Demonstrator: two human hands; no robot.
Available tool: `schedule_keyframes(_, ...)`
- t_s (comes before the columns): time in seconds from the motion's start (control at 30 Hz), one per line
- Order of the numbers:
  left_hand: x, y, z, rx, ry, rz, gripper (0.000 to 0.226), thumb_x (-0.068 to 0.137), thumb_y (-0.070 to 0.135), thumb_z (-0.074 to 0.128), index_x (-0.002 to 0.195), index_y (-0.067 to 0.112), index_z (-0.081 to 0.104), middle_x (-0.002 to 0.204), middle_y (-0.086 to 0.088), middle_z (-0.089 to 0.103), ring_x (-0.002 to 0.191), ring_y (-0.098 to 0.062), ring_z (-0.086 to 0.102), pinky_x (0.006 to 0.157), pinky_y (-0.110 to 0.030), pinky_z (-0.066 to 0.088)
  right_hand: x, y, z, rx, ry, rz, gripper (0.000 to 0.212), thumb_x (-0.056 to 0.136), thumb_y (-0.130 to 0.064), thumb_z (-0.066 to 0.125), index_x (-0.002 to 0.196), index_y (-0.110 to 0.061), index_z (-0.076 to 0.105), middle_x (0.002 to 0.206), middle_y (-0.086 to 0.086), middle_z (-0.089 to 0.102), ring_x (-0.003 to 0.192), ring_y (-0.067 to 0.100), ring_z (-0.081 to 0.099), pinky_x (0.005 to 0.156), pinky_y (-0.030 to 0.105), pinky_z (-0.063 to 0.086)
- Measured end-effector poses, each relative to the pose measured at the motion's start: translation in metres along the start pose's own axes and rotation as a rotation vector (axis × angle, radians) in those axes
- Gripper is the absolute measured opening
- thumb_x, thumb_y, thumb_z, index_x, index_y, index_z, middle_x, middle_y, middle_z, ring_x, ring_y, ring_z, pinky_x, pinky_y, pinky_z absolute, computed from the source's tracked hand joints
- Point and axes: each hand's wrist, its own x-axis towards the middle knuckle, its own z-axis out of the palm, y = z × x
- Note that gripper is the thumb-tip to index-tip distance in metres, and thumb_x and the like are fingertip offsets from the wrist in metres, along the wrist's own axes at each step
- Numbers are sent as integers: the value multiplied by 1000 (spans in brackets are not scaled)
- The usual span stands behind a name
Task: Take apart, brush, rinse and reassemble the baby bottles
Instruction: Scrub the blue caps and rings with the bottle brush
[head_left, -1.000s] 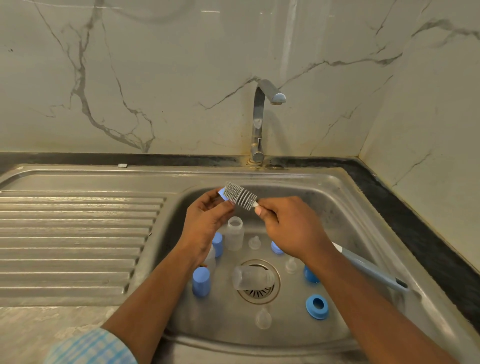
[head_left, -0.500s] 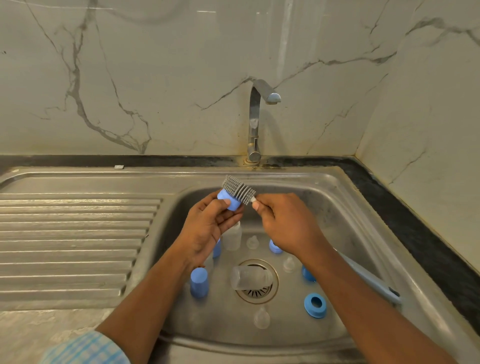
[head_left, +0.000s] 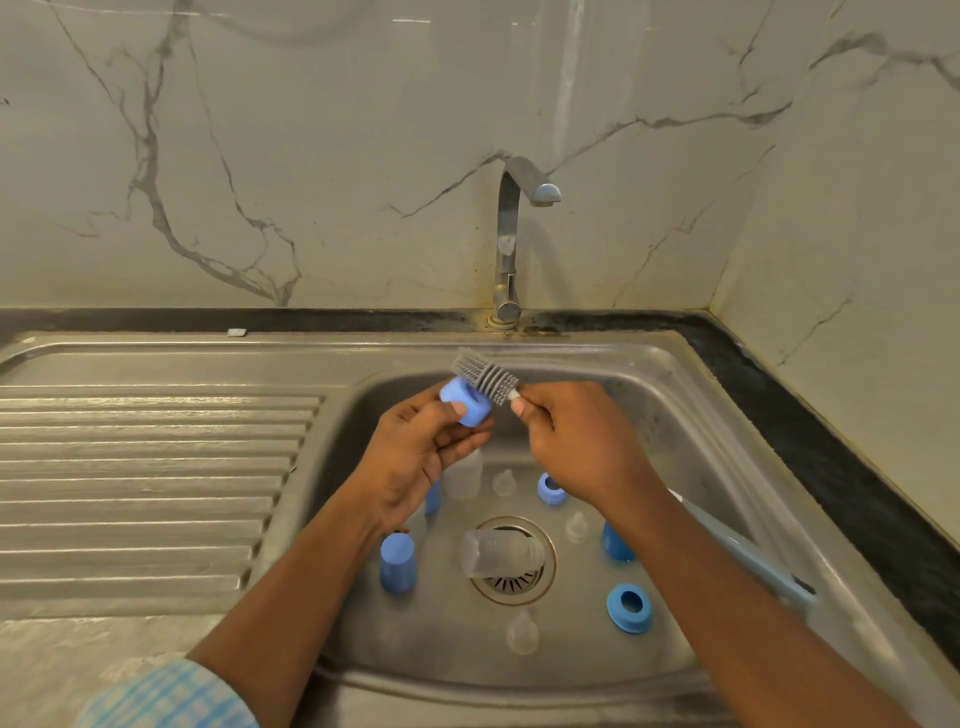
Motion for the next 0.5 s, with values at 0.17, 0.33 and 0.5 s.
schedule_keyframes(0.17,0,-2,4,44,27,7,23,97,5,53,115,3,66,102,-16,75,95,-23,73,84,-30,60,0,5,-2,-10,-28,13,33,101,-30,48,70,-23,53,55,-6,46,51,11,42,50,30,30)
schedule_keyframes(0.33,4,5,-6,-77,88,33,24,100,16,53,112,2,67,104,-14,75,97,-21,73,81,-25,59,-4,-8,4,26,-60,-55,25,101,-32,48,91,-21,69,59,-7,50,55,12,45,53,30,33)
schedule_keyframes(0.5,-1,1,3,-73,-40,-47,26,98,4,48,118,0,64,108,-19,73,98,-24,72,87,-31,59,2,1,1,29,11,30,38,100,-27,50,62,-25,47,50,-5,41,48,12,38,49,30,29)
